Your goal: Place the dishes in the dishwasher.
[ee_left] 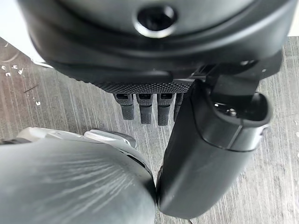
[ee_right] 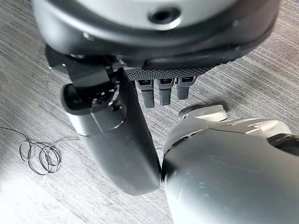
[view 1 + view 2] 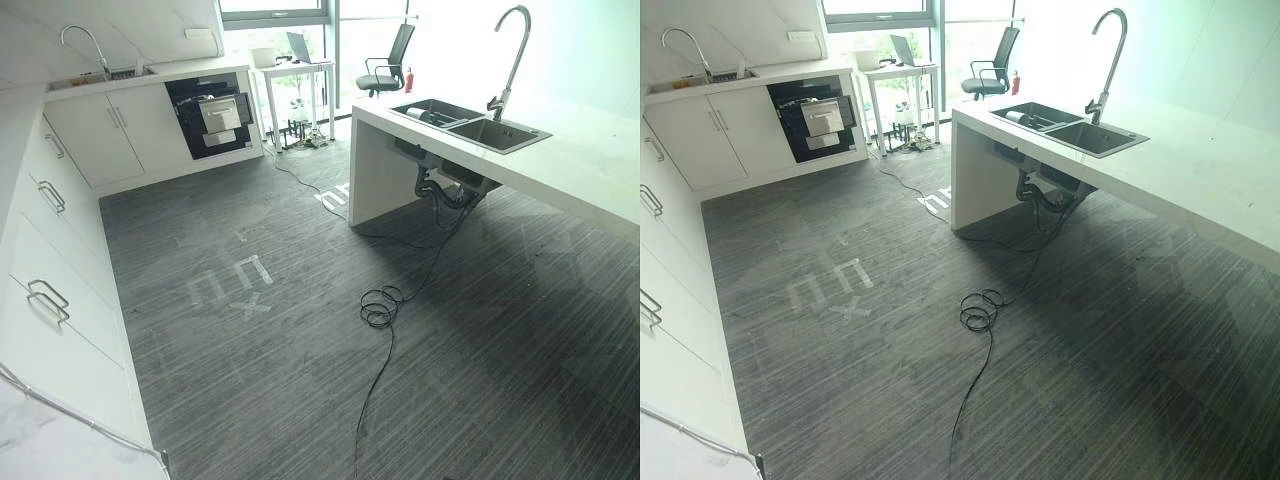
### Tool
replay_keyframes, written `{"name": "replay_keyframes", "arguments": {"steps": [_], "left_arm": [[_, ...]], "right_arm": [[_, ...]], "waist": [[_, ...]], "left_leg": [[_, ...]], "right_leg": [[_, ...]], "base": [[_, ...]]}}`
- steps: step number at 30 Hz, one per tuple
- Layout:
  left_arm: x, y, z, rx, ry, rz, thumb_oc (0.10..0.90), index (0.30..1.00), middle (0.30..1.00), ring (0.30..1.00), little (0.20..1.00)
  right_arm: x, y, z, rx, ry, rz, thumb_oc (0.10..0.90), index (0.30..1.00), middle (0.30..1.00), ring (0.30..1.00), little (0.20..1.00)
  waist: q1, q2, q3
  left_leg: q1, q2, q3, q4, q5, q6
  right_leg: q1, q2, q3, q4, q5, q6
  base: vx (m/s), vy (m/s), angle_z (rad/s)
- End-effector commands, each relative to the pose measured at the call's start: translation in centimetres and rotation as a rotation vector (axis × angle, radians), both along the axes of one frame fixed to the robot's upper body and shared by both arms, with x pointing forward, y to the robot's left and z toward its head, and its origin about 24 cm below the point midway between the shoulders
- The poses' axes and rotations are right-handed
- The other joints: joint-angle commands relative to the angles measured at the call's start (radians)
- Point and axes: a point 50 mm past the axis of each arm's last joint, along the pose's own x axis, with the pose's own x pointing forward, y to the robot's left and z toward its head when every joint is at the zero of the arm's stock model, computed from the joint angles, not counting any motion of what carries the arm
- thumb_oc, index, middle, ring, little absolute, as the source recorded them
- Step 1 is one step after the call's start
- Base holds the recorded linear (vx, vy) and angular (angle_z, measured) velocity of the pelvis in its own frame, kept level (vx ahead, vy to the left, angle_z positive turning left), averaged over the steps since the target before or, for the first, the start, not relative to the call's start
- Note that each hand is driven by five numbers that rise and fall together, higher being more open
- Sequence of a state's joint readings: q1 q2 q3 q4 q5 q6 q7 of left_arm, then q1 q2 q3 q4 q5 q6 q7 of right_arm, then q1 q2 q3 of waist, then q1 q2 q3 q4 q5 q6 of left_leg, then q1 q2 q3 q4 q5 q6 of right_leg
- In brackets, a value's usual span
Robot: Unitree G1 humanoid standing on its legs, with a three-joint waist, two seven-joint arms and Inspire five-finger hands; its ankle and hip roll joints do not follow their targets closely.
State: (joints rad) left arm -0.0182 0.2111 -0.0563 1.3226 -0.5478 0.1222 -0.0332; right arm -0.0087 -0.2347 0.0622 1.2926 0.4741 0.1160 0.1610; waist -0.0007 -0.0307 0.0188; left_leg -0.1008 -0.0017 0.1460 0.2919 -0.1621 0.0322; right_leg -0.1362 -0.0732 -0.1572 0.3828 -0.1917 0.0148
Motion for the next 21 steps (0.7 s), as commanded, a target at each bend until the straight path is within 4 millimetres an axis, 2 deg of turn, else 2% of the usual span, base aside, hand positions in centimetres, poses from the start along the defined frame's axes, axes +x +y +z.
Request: {"name": "replay_keyframes", "arguments": {"steps": [1,21], "left_arm": [[0.84,-0.73,0.00,-0.018,-0.047,0.003,0.800,0.900,0.900,0.900,0.900],[0.62,-0.60,-0.03,0.004,-0.030,0.016,0.800,0.900,0.900,0.900,0.900]], "right_arm": [[-0.72,0.85,-0.32,0.020,0.042,0.039,0.800,0.900,0.900,0.900,0.900],[-0.46,0.95,-0.29,0.024,0.037,0.037,0.800,0.900,0.900,0.900,0.900]], "waist": [[-0.015,0.021,-0.002],[-0.010,0.020,0.003]], "left_leg": [[0.032,0.041,0.056,0.008,-0.109,-0.046],[0.033,0.038,0.053,0.008,-0.109,-0.044]], "right_leg": [[0.057,-0.018,-0.044,-0.083,-0.010,0.078],[0.058,-0.018,-0.045,-0.083,-0.009,0.079]], "base": [[0.00,0.000,0.00],[0.00,0.000,0.00]]}}
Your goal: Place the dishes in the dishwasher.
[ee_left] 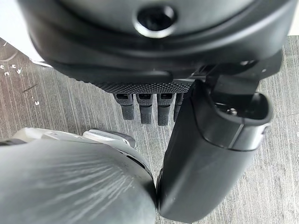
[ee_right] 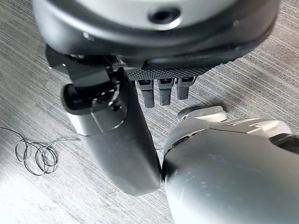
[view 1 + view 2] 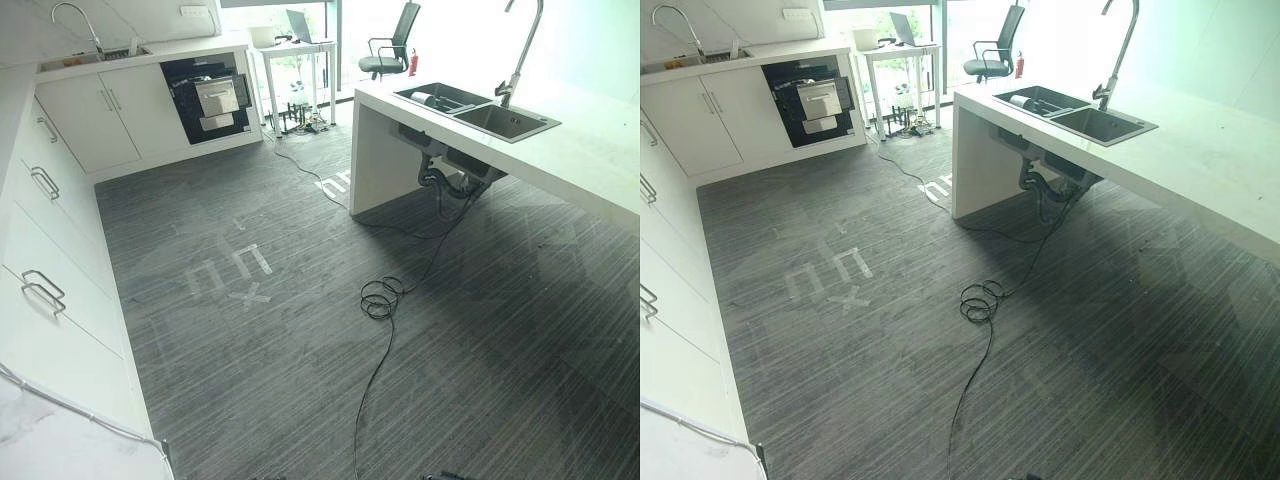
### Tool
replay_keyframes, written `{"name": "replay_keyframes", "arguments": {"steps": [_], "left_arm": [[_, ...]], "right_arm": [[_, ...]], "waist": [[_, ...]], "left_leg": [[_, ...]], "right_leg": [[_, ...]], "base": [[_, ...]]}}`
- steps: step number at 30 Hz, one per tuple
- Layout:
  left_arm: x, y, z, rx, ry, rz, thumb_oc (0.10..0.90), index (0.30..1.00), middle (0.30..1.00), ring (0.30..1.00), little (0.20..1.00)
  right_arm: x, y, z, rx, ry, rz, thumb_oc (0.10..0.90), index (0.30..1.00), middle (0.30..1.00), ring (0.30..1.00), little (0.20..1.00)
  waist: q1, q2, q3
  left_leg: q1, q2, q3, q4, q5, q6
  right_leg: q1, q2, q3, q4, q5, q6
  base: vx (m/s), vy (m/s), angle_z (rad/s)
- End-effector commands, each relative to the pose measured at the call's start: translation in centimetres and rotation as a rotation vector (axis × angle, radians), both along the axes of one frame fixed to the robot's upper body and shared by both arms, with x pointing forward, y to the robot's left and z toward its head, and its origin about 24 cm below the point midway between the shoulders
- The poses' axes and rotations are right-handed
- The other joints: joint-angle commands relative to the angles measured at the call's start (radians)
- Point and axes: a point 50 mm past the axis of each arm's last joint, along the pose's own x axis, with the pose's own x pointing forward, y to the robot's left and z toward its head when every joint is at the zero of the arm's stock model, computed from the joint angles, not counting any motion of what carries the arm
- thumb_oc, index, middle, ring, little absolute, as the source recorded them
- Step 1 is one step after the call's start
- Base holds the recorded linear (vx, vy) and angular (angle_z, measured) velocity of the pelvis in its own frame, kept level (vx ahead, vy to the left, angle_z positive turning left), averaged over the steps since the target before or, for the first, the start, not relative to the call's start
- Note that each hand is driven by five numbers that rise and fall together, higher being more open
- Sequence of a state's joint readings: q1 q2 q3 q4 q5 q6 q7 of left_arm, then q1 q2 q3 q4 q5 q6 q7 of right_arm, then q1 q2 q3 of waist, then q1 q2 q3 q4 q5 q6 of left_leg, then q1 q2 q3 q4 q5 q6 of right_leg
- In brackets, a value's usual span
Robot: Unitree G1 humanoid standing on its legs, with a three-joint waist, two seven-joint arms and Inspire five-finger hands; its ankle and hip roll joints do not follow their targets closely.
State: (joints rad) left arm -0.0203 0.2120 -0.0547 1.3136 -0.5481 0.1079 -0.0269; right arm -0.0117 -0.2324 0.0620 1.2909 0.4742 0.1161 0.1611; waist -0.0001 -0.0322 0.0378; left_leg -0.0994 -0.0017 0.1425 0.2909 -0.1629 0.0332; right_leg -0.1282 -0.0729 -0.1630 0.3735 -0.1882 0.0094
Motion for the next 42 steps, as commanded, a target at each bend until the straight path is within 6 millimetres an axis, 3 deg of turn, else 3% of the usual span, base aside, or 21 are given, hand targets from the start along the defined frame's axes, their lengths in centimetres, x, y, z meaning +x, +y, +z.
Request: {"name": "replay_keyframes", "arguments": {"steps": [1,10,14,21,25,29,31,32,33,36,37,38,39,42], "left_arm": [[0.2,-0.7,-0.1,-0.007,-0.008,0.017,0.800,0.900,0.900,0.900,0.900],[0.5,-0.6,0.0,-0.006,-0.015,0.012,0.800,0.900,0.900,0.900,0.900],[1.1,-0.3,0.1,-0.015,-0.068,0.074,0.800,0.900,0.900,0.900,0.900],[4.8,0.1,1.4,-0.007,-0.270,0.137,0.800,0.900,0.900,0.900,0.900],[7.6,0.5,2.9,0.050,-0.428,0.080,0.800,0.900,0.900,0.900,0.900],[9.3,0.3,4.1,0.069,-0.523,0.060,0.800,0.900,0.900,0.900,0.900],[9.9,0.5,4.6,0.066,-0.573,0.080,0.800,0.900,0.900,0.900,0.900],[10.1,0.7,5.0,0.066,-0.608,0.095,0.800,0.900,0.900,0.900,0.900],[10.3,0.9,5.3,0.074,-0.637,0.092,0.800,0.900,0.900,0.900,0.900],[10.3,0.6,5.7,0.078,-0.681,0.076,0.800,0.900,0.900,0.900,0.900],[10.0,0.4,5.9,0.077,-0.708,0.078,0.800,0.900,0.900,0.900,0.900],[9.9,0.4,5.9,0.078,-0.710,0.077,0.800,0.900,0.900,0.900,0.900],[9.7,0.4,6.2,0.088,-0.727,0.093,0.800,0.900,0.900,0.900,0.900],[9.5,0.9,7.6,0.118,-0.818,0.091,0.800,0.900,0.900,0.900,0.900]], "right_arm": [[-0.6,0.9,-0.3,0.022,0.040,0.038,0.800,0.900,0.900,0.900,0.900],[-0.4,1.0,-0.3,0.029,0.028,0.041,0.800,0.900,0.900,0.900,0.900],[0.7,1.0,0.0,0.052,-0.063,0.002,0.800,0.900,0.900,0.900,0.900],[6.3,1.0,2.0,0.053,-0.333,0.035,0.800,0.900,0.900,0.900,0.900],[9.7,1.4,4.1,0.031,-0.502,0.084,0.800,0.900,0.900,0.900,0.900],[11.9,1.8,5.9,0.006,-0.595,0.154,0.800,0.900,0.900,0.900,0.900],[12.8,2.0,7.0,-0.006,-0.648,0.197,0.800,0.900,0.900,0.900,0.900],[13.3,2.0,7.7,-0.017,-0.681,0.218,0.800,0.900,0.900,0.900,0.900],[13.5,1.9,8.2,-0.031,-0.706,0.240,0.800,0.900,0.900,0.900,0.900],[13.8,1.9,9.0,-0.049,-0.745,0.253,0.800,0.900,0.900,0.900,0.900],[14.2,2.0,9.6,-0.060,-0.779,0.271,0.800,0.900,0.900,0.900,0.900],[14.2,1.9,9.7,-0.061,-0.783,0.272,0.800,0.900,0.900,0.900,0.900],[14.5,2.0,10.5,-0.066,-0.818,0.276,0.800,0.900,0.900,0.900,0.900],[14.1,1.3,11.6,-0.074,-0.877,0.298,0.800,0.900,0.900,0.900,0.900]], "waist": [[-0.010,0.022,-0.016],[-0.011,0.025,-0.017],[-0.014,0.026,-0.013],[-0.019,0.030,-0.004],[-0.013,0.030,0.003],[0.003,0.019,0.029],[0.016,-0.007,0.055],[0.024,-0.035,0.078],[0.025,-0.039,0.091],[0.029,-0.029,0.116],[0.029,0.010,0.121],[0.026,0.014,0.124],[0.030,0.044,0.123],[0.039,0.059,0.127]], "left_leg": [[0.031,0.038,0.056,0.009,-0.108,-0.046],[0.031,0.041,0.060,0.009,-0.106,-0.048],[0.043,0.044,0.062,0.009,-0.111,-0.050],[0.042,0.051,0.057,0.009,-0.103,-0.054],[0.054,0.050,0.044,0.009,-0.100,-0.061],[0.067,0.043,0.043,0.009,-0.048,-0.078],[0.061,0.037,0.054,0.009,0.091,-0.100],[0.038,0.035,0.062,0.055,0.168,-0.110],[-0.006,0.044,0.052,0.118,0.183,-0.114],[-0.036,0.055,0.080,0.044,0.215,-0.119],[-0.103,0.113,0.093,0.009,0.179,-0.125],[-0.105,0.116,0.092,0.009,0.170,-0.125],[-0.185,0.166,0.065,0.009,0.170,-0.144],[-0.283,0.187,-0.019,0.009,0.183,-0.170]], "right_leg": [[0.050,-0.019,-0.040,-0.073,-0.012,0.084],[0.052,-0.019,-0.046,-0.073,-0.014,0.083],[0.064,-0.016,-0.049,-0.073,-0.020,0.081],[0.060,-0.001,-0.042,-0.073,-0.021,0.067],[0.063,0.016,-0.032,-0.073,-0.026,0.056],[0.070,0.024,-0.023,-0.073,-0.026,0.037],[0.080,0.017,-0.015,-0.073,-0.031,0.019],[0.085,-0.001,-0.005,-0.073,-0.032,0.006],[0.087,0.002,-0.004,-0.073,-0.031,-0.002],[0.109,0.018,0.006,-0.073,-0.040,0.005],[0.118,0.059,0.010,-0.073,-0.052,0.014],[0.126,0.061,0.008,-0.073,-0.057,0.016],[0.141,0.092,0.014,-0.073,-0.069,0.017],[0.175,0.126,0.051,-0.073,-0.097,0.007]], "base": [[0.00,0.000,0.00],[0.00,-0.011,0.01],[0.01,-0.060,0.04],[0.01,-0.098,0.00],[0.03,-0.137,-0.01],[0.04,-0.121,-0.04],[0.04,-0.159,-0.10],[0.03,-0.182,-0.17],[0.05,-0.138,-0.23],[0.13,0.034,-0.10],[0.20,0.142,0.07],[0.29,0.212,-0.03],[0.29,0.191,-0.18],[0.30,0.223,-0.22]]}}
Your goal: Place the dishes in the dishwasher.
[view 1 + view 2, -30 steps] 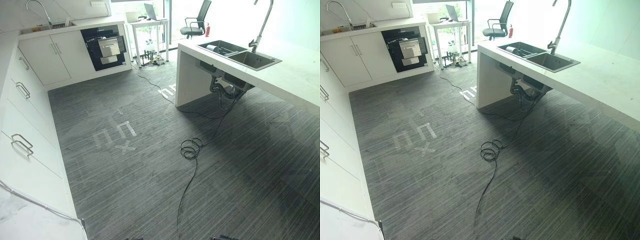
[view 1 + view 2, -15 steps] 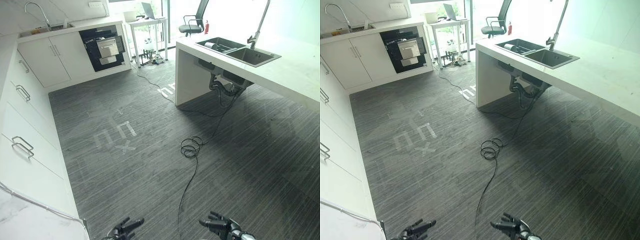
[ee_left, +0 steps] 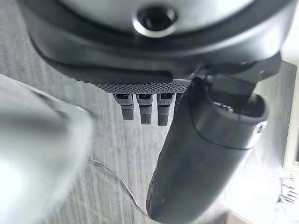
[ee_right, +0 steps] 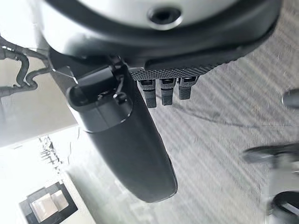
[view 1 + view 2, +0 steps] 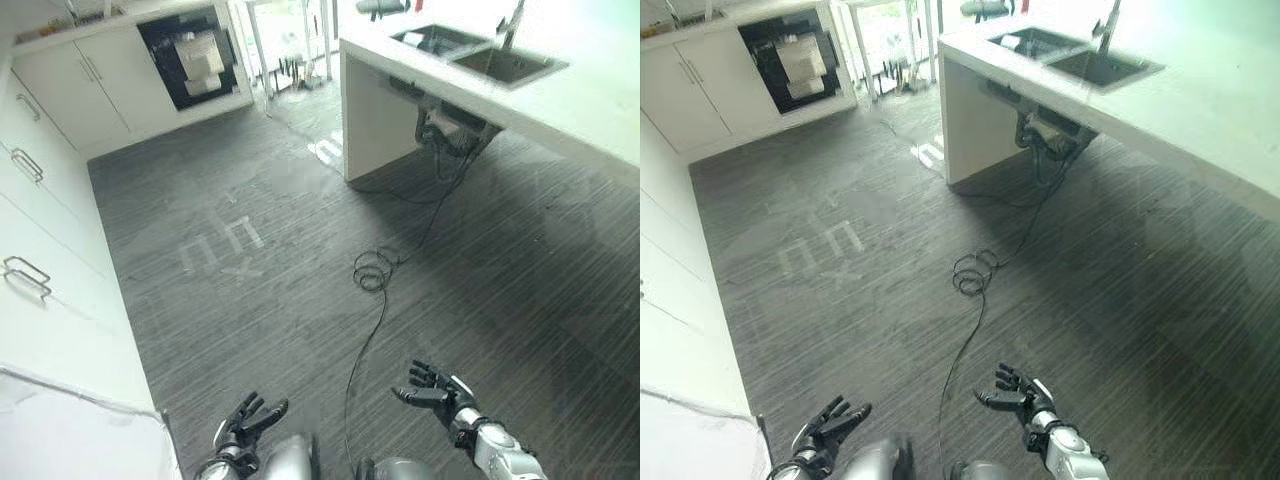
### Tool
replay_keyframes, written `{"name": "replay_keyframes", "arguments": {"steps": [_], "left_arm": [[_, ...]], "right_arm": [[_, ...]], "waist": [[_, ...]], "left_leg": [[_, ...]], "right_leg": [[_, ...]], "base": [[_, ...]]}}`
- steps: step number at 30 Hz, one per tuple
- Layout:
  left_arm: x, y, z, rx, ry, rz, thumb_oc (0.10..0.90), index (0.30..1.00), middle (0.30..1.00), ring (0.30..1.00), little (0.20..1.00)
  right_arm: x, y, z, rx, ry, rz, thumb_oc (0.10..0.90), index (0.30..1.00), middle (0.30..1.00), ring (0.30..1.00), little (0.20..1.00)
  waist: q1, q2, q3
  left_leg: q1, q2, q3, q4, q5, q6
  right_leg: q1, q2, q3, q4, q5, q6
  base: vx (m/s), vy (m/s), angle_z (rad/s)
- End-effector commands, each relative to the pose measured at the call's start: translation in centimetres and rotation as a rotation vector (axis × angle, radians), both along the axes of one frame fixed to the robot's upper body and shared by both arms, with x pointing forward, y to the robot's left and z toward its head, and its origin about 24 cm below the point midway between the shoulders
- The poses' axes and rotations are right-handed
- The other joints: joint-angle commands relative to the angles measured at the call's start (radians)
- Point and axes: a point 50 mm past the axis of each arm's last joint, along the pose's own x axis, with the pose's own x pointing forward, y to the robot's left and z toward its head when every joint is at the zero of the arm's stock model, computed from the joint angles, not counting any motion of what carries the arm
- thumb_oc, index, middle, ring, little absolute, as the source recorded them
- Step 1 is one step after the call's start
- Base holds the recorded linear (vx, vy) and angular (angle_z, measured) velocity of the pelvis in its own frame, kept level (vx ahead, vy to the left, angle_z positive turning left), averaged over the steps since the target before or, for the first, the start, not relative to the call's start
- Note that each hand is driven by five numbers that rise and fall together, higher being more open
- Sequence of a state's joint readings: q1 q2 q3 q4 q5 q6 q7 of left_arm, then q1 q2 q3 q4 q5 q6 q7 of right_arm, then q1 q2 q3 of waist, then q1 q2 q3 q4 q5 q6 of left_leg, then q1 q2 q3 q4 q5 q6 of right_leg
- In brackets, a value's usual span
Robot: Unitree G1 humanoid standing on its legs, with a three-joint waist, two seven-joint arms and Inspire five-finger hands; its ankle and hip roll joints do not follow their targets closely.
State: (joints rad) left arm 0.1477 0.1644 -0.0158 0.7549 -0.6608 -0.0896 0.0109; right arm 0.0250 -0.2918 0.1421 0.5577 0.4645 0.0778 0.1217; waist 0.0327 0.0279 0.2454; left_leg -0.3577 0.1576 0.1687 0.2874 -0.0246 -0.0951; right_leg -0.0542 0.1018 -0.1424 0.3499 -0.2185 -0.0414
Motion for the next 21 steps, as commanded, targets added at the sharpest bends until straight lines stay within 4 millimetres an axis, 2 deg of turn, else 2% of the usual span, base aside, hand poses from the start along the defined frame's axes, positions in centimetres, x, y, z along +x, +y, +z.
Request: {"name": "replay_keyframes", "arguments": {"steps": [1,2,5,8,9,10,11,12,14,16,17,18,19,21], "left_arm": [[3.3,2.2,3.9,0.125,-0.272,0.003,0.800,0.900,0.900,0.900,0.900],[3.5,2.3,4.5,0.127,-0.304,0.004,0.800,0.900,0.900,0.900,0.900],[4.8,2.9,6.5,0.157,-0.399,0.011,0.800,0.900,0.900,0.900,0.900],[6.9,3.6,8.7,0.202,-0.474,-0.036,0.800,0.900,0.900,0.900,0.900],[7.1,3.6,8.9,0.208,-0.480,-0.045,0.800,0.900,0.900,0.900,0.900],[8.2,3.6,10.3,0.247,-0.523,-0.100,0.800,0.900,0.900,0.900,0.900],[8.5,3.5,10.8,0.255,-0.539,-0.120,0.800,0.900,0.900,0.900,0.900],[9.3,3.2,11.8,0.278,-0.573,-0.161,0.800,0.900,0.900,0.900,0.900],[9.8,2.8,12.8,0.293,-0.608,-0.193,0.800,0.900,0.900,0.900,0.900],[10.0,2.6,14.1,0.302,-0.660,-0.192,0.800,0.900,0.900,0.900,0.900],[10.1,2.4,15.5,0.293,-0.748,-0.194,0.800,0.900,0.900,0.900,0.900],[10.1,2.4,16.2,0.289,-0.793,-0.204,0.800,0.900,0.900,0.900,0.900],[10.1,2.4,16.9,0.291,-0.830,-0.216,0.800,0.900,0.900,0.900,0.900],[10.1,2.4,16.9,0.291,-0.830,-0.215,0.800,0.900,0.900,0.900,0.900]], "right_arm": [[1.4,-1.1,3.7,-0.039,-0.222,0.053,0.800,0.900,0.900,0.900,0.900],[1.4,-1.3,4.0,-0.042,-0.242,0.059,0.800,0.900,0.900,0.900,0.900],[1.7,-1.3,5.3,-0.029,-0.302,0.086,0.800,0.900,0.900,0.900,0.900],[2.5,-0.3,6.5,-0.002,-0.358,0.076,0.800,0.900,0.900,0.900,0.900],[2.5,-0.2,6.6,-0.001,-0.364,0.075,0.800,0.900,0.900,0.900,0.900],[2.9,0.3,7.3,0.010,-0.399,0.047,0.800,0.900,0.900,0.900,0.900],[3.0,0.3,7.6,0.015,-0.410,0.033,0.800,0.900,0.900,0.900,0.900],[2.8,0.4,7.8,0.058,-0.421,0.006,0.800,0.900,0.900,0.900,0.900],[2.5,0.6,8.0,0.073,-0.439,-0.026,0.800,0.900,0.900,0.900,0.900],[2.4,0.8,8.3,0.086,-0.463,-0.024,0.800,0.900,0.900,0.900,0.900],[2.5,0.8,8.5,0.074,-0.482,-0.018,0.800,0.900,0.900,0.900,0.900],[2.5,0.6,8.7,0.066,-0.496,-0.019,0.800,0.900,0.900,0.900,0.900],[2.5,0.3,9.1,0.063,-0.511,-0.023,0.800,0.900,0.900,0.900,0.900],[2.5,0.3,9.1,0.062,-0.511,-0.022,0.800,0.900,0.900,0.900,0.900]], "waist": [[0.008,0.000,-0.079],[0.010,0.002,-0.076],[0.001,-0.001,-0.076],[0.013,-0.022,-0.117],[0.014,-0.025,-0.120],[0.013,-0.049,-0.137],[0.009,-0.054,-0.140],[0.005,-0.047,-0.145],[0.006,-0.032,-0.143],[-0.001,-0.022,-0.131],[-0.007,-0.024,-0.118],[-0.011,-0.025,-0.112],[-0.016,-0.030,-0.108],[-0.020,-0.023,-0.110]], "left_leg": [[-0.045,0.030,-0.049,0.013,0.047,-0.046],[-0.052,0.032,-0.045,0.013,0.044,-0.047],[0.003,0.026,0.008,0.013,0.005,-0.025],[0.046,-0.016,0.028,0.013,-0.049,0.032],[0.048,-0.020,0.029,0.013,-0.053,0.036],[0.075,-0.071,0.009,0.013,-0.075,0.075],[0.087,-0.090,-0.006,0.013,-0.083,0.086],[0.106,-0.117,-0.041,0.013,-0.099,0.109],[0.129,-0.146,-0.081,0.013,-0.118,0.129],[0.172,-0.158,-0.090,0.013,-0.139,0.143],[0.199,-0.169,-0.092,0.013,-0.145,0.143],[0.209,-0.172,-0.097,0.013,-0.143,0.138],[0.217,-0.172,-0.098,0.013,-0.147,0.133],[0.212,-0.166,-0.104,0.013,-0.143,0.131]], "right_leg": [[0.110,-0.044,0.038,-0.050,-0.074,0.055],[0.117,-0.044,0.042,-0.050,-0.081,0.054],[0.170,-0.091,0.029,-0.050,-0.099,0.075],[0.242,-0.142,0.019,-0.050,-0.109,0.117],[0.247,-0.146,0.016,-0.050,-0.109,0.121],[0.273,-0.197,-0.020,-0.050,0.079,0.181],[0.277,-0.206,-0.031,-0.050,0.154,0.198],[0.267,-0.215,-0.057,0.036,0.295,0.214],[0.184,-0.241,-0.059,0.254,0.361,0.215],[0.031,-0.271,-0.052,0.395,0.375,0.204],[-0.035,-0.262,-0.065,0.354,0.321,0.183],[-0.044,-0.238,-0.085,0.286,0.282,0.170],[-0.047,-0.218,-0.107,0.198,0.271,0.168],[-0.043,-0.210,-0.114,0.183,0.282,0.164]], "base": [[0.26,0.235,-0.47],[0.33,0.285,-0.53],[0.32,0.293,-0.41],[0.32,0.298,-0.05],[0.30,0.266,0.31],[0.30,0.262,0.41],[0.43,0.377,0.28],[0.29,0.275,0.43],[0.27,0.266,0.58],[0.23,0.182,0.46],[0.25,0.047,0.27],[0.28,-0.045,0.08],[0.15,-0.070,0.08],[0.03,-0.025,0.54]]}}
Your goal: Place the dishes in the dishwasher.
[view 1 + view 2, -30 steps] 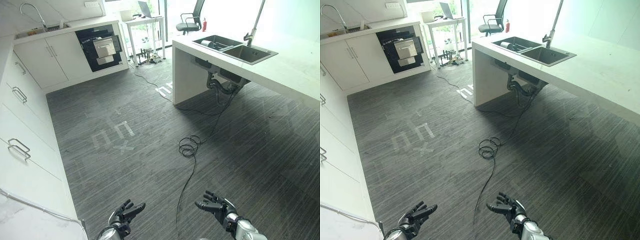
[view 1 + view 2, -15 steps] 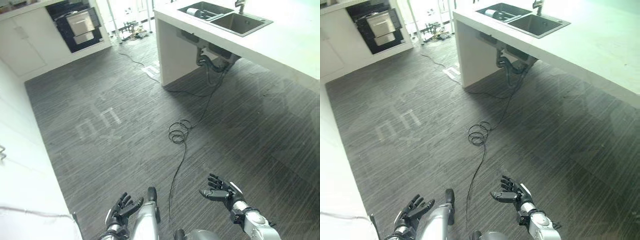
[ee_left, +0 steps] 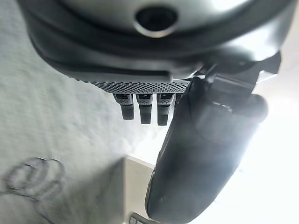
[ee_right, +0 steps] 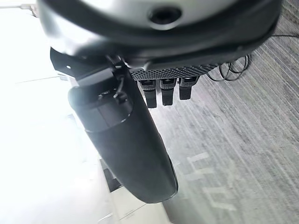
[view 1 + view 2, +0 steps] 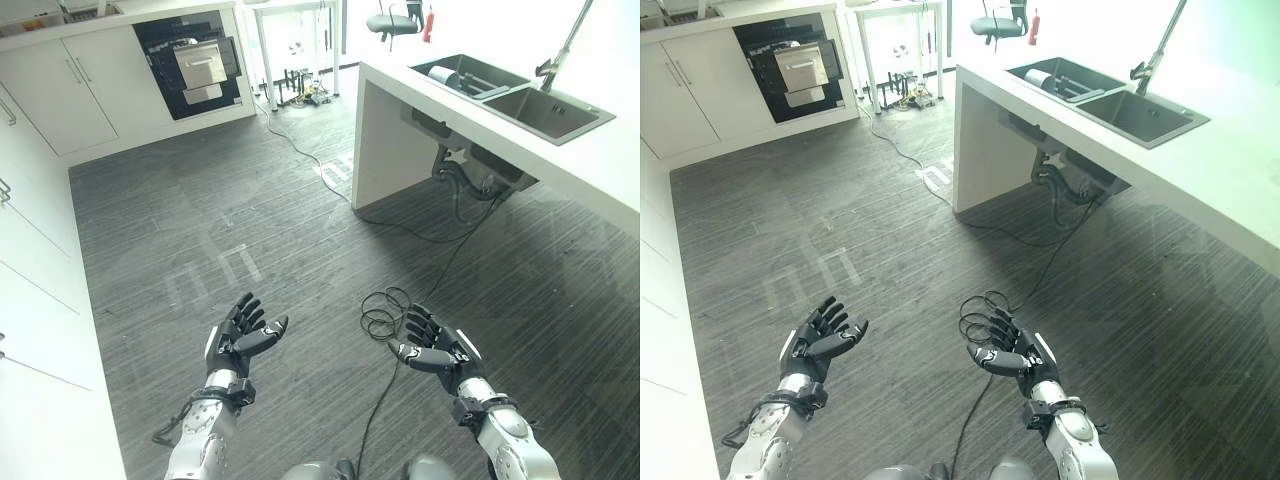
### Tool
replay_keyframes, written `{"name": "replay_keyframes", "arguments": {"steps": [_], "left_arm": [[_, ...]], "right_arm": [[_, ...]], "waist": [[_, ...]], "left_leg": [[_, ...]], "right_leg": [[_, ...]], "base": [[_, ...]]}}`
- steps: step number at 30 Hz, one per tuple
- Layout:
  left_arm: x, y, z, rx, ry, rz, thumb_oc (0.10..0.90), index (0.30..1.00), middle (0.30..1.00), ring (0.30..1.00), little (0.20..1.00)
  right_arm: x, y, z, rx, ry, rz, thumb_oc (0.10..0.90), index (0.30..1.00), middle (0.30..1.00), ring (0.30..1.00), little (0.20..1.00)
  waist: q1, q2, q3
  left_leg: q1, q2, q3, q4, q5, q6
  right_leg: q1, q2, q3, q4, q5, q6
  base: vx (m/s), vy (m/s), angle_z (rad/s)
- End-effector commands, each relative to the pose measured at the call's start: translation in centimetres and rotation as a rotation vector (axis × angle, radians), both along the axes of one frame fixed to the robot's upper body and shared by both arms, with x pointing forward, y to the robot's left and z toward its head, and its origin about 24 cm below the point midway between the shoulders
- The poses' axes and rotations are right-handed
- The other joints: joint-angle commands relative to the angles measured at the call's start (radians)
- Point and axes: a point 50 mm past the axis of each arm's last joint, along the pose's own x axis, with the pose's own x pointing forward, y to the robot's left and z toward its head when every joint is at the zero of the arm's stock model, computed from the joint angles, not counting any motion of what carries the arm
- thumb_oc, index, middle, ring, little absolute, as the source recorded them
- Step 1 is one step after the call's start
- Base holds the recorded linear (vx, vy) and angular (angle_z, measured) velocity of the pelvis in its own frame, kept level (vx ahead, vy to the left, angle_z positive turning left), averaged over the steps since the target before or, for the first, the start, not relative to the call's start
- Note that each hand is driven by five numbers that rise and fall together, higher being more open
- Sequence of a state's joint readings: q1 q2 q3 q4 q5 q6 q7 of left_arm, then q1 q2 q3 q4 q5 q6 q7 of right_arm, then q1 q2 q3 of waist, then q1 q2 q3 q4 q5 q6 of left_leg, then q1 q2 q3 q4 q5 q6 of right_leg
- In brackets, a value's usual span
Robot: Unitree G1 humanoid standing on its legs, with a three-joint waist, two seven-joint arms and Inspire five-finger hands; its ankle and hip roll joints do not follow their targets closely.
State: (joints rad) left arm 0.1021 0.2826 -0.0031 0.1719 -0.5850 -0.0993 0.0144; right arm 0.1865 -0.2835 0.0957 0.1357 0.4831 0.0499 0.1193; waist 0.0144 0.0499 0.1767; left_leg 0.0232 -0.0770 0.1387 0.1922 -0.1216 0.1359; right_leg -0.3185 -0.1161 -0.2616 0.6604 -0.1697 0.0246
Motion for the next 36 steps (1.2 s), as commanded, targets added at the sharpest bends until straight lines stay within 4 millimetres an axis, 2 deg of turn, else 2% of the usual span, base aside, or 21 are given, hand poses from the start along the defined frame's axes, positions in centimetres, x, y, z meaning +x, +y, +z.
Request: {"name": "replay_keyframes", "arguments": {"steps": [1,2,3,4,5,9,10,12,14,16,18,20,21,23,24,26,28,29,33,34,36], "left_arm": [[1.0,1.5,4.3,0.096,-0.227,-0.027,0.800,0.900,0.900,0.900,0.900],[1.0,1.5,4.3,0.096,-0.227,-0.027,0.800,0.900,0.900,0.900,0.900],[1.4,1.0,6.4,0.135,-0.329,-0.086,0.800,0.900,0.900,0.900,0.900],[1.4,0.6,6.5,0.188,-0.328,-0.068,0.800,0.900,0.900,0.900,0.900],[1.4,0.6,6.8,0.182,-0.349,-0.069,0.800,0.900,0.900,0.900,0.900],[1.5,0.5,7.3,0.184,-0.373,-0.067,0.800,0.900,0.900,0.900,0.900],[1.8,0.4,8.2,0.132,-0.406,-0.056,0.800,0.900,0.900,0.900,0.900],[1.8,0.2,9.9,0.128,-0.472,-0.034,0.800,0.900,0.900,0.900,0.900],[1.7,0.1,10.2,0.122,-0.488,-0.022,0.800,0.900,0.900,0.900,0.900],[1.5,0.2,10.3,0.107,-0.498,-0.007,0.800,0.900,0.900,0.900,0.900],[1.2,0.0,10.6,0.100,-0.518,-0.006,0.800,0.900,0.900,0.900,0.900],[0.8,0.0,11.0,0.114,-0.542,-0.013,0.800,0.900,0.900,0.900,0.900],[0.6,-0.1,11.2,0.127,-0.555,-0.022,0.800,0.900,0.900,0.900,0.900],[0.4,0.1,11.4,0.138,-0.573,-0.036,0.800,0.900,0.900,0.900,0.900],[0.1,0.3,11.4,0.144,-0.578,-0.038,0.800,0.900,0.900,0.900,0.900],[-0.3,0.6,11.5,0.169,-0.590,-0.036,0.800,0.900,0.900,0.900,0.900],[-0.9,1.1,11.9,0.206,-0.617,-0.022,0.800,0.900,0.900,0.900,0.900],[-0.9,1.1,12.0,0.210,-0.625,-0.019,0.800,0.900,0.900,0.900,0.900],[-0.3,0.6,12.8,0.278,-0.666,-0.008,0.800,0.900,0.900,0.900,0.900],[0.6,0.7,13.3,0.269,-0.650,-0.036,0.800,0.900,0.900,0.900,0.900],[1.1,0.6,13.5,0.278,-0.650,-0.067,0.800,0.900,0.900,0.900,0.900]], "right_arm": [[2.5,-0.9,3.5,0.003,-0.222,-0.040,0.800,0.900,0.900,0.900,0.900],[2.5,-0.9,3.5,0.003,-0.222,-0.040,0.800,0.900,0.900,0.900,0.900],[1.9,-2.7,4.9,0.012,-0.287,-0.079,0.800,0.900,0.900,0.900,0.900],[2.3,-2.6,6.2,-0.011,-0.341,-0.080,0.800,0.900,0.900,0.900,0.900],[2.6,-2.7,7.2,-0.009,-0.381,-0.098,0.800,0.900,0.900,0.900,0.900],[2.8,-3.1,8.2,0.008,-0.415,-0.117,0.800,0.900,0.900,0.900,0.900],[3.5,-3.3,9.8,0.007,-0.479,-0.129,0.800,0.900,0.900,0.900,0.900],[3.6,-3.2,12.4,-0.072,-0.573,-0.060,0.800,0.900,0.900,0.900,0.900],[3.3,-3.6,12.9,-0.089,-0.593,-0.047,0.800,0.900,0.900,0.900,0.900],[3.0,-3.8,13.4,-0.108,-0.611,-0.032,0.800,0.900,0.900,0.900,0.900],[2.9,-3.8,14.1,-0.138,-0.633,-0.012,0.800,0.900,0.900,0.900,0.900],[2.7,-3.7,14.6,-0.146,-0.655,0.010,0.800,0.900,0.900,0.900,0.900],[2.6,-3.7,15.0,-0.156,-0.669,0.014,0.800,0.900,0.900,0.900,0.900],[3.0,-3.7,15.7,-0.191,-0.694,0.011,0.800,0.900,0.900,0.900,0.900],[3.3,-3.7,16.1,-0.201,-0.702,0.015,0.800,0.900,0.900,0.900,0.900],[3.5,-3.6,16.7,-0.192,-0.713,0.032,0.800,0.900,0.900,0.900,0.900],[3.3,-3.6,17.0,-0.201,-0.730,0.055,0.800,0.900,0.900,0.900,0.900],[3.3,-3.5,17.1,-0.202,-0.736,0.061,0.800,0.900,0.900,0.900,0.900],[3.5,-3.1,17.9,-0.188,-0.772,0.086,0.800,0.900,0.900,0.900,0.900],[3.2,-3.2,18.4,-0.152,-0.788,0.066,0.800,0.900,0.900,0.900,0.900],[2.8,-3.1,18.4,-0.147,-0.800,0.040,0.800,0.900,0.900,0.900,0.900]], "waist": [[-0.002,-0.045,-0.041],[-0.002,-0.045,-0.041],[-0.051,-0.112,-0.006],[-0.072,-0.105,-0.014],[-0.077,-0.105,-0.021],[-0.078,-0.105,-0.032],[-0.078,-0.103,-0.061],[-0.095,-0.095,-0.094],[-0.098,-0.085,-0.100],[-0.096,-0.078,-0.102],[-0.079,-0.107,-0.091],[-0.064,-0.121,-0.071],[-0.053,-0.126,-0.063],[-0.034,-0.128,-0.051],[-0.028,-0.114,-0.046],[-0.023,-0.074,-0.039],[-0.013,-0.057,-0.040],[-0.012,-0.053,-0.041],[-0.008,-0.042,-0.060],[-0.013,-0.049,-0.080],[-0.014,-0.062,-0.089]], "left_leg": [[-0.169,0.069,-0.074,0.108,-0.046,-0.100],[-0.169,0.069,-0.074,0.108,-0.046,-0.100],[-0.079,0.009,-0.100,0.108,-0.121,-0.115],[-0.035,-0.019,-0.147,0.108,-0.157,-0.106],[-0.020,-0.024,-0.157,0.108,-0.177,-0.101],[-0.011,-0.023,-0.155,0.108,-0.188,-0.101],[0.019,-0.014,-0.144,0.108,-0.223,-0.105],[0.069,0.017,-0.109,0.108,-0.224,-0.136],[0.089,0.051,-0.084,0.108,-0.155,-0.162],[0.109,0.078,-0.076,0.108,-0.016,-0.200],[0.099,0.070,-0.061,0.166,0.156,-0.229],[-0.010,0.060,-0.060,0.299,0.174,-0.228],[-0.082,0.070,-0.054,0.327,0.174,-0.221],[-0.125,0.094,-0.017,0.229,0.130,-0.200],[-0.123,0.121,0.006,0.108,0.107,-0.200],[-0.243,0.174,-0.037,0.108,0.023,-0.217],[-0.328,0.194,-0.099,0.108,0.054,-0.245],[-0.337,0.199,-0.089,0.108,0.056,-0.246],[-0.328,0.195,-0.085,0.108,0.041,-0.236],[-0.279,0.165,-0.089,0.108,0.008,-0.209],[-0.256,0.124,-0.106,0.108,-0.013,-0.182]], "right_leg": [[0.221,0.008,0.005,-0.127,0.233,0.098],[0.221,0.008,0.005,-0.127,0.233,0.098],[0.021,-0.018,0.055,-0.360,0.133,0.119],[-0.053,-0.025,0.121,-0.360,0.141,0.120],[-0.053,-0.023,0.133,-0.360,0.136,0.122],[-0.037,-0.024,0.127,-0.360,0.130,0.122],[0.006,-0.016,0.119,-0.360,0.137,0.123],[0.050,0.005,0.122,-0.360,0.131,0.090],[0.069,0.022,0.113,-0.360,0.112,0.074],[0.095,0.042,0.109,-0.360,0.084,0.050],[0.145,0.035,0.130,-0.360,0.049,0.023],[0.179,0.038,0.146,-0.360,0.033,0.005],[0.197,0.041,0.149,-0.360,0.022,0.001],[0.212,0.048,0.160,-0.360,0.001,0.009],[0.221,0.067,0.172,-0.360,-0.011,0.023],[0.236,0.110,0.200,-0.360,-0.025,0.036],[0.258,0.133,0.232,-0.360,-0.050,0.030],[0.268,0.133,0.231,-0.360,-0.060,0.029],[0.304,0.094,0.205,-0.360,-0.086,0.047],[0.325,0.047,0.186,-0.360,-0.075,0.069],[0.344,0.014,0.174,-0.360,-0.048,0.086]], "base": [[0.00,0.000,0.87],[0.61,-0.409,0.24],[0.99,-0.587,0.02],[1.17,-0.691,-0.10],[0.71,-0.393,0.53],[0.20,-0.135,0.16],[0.65,-0.413,0.21],[0.68,-0.415,0.32],[0.31,-0.191,-0.31],[0.30,-0.203,0.06],[0.32,-0.230,0.15],[0.20,-0.149,-0.30],[0.21,-0.089,-0.38],[0.25,0.034,-0.29],[0.25,0.186,-0.28],[0.27,0.285,-0.39],[0.29,0.299,-0.45],[0.26,0.317,-0.53],[0.25,0.336,-0.64],[0.37,0.423,-0.84],[0.34,0.346,-0.22]]}}
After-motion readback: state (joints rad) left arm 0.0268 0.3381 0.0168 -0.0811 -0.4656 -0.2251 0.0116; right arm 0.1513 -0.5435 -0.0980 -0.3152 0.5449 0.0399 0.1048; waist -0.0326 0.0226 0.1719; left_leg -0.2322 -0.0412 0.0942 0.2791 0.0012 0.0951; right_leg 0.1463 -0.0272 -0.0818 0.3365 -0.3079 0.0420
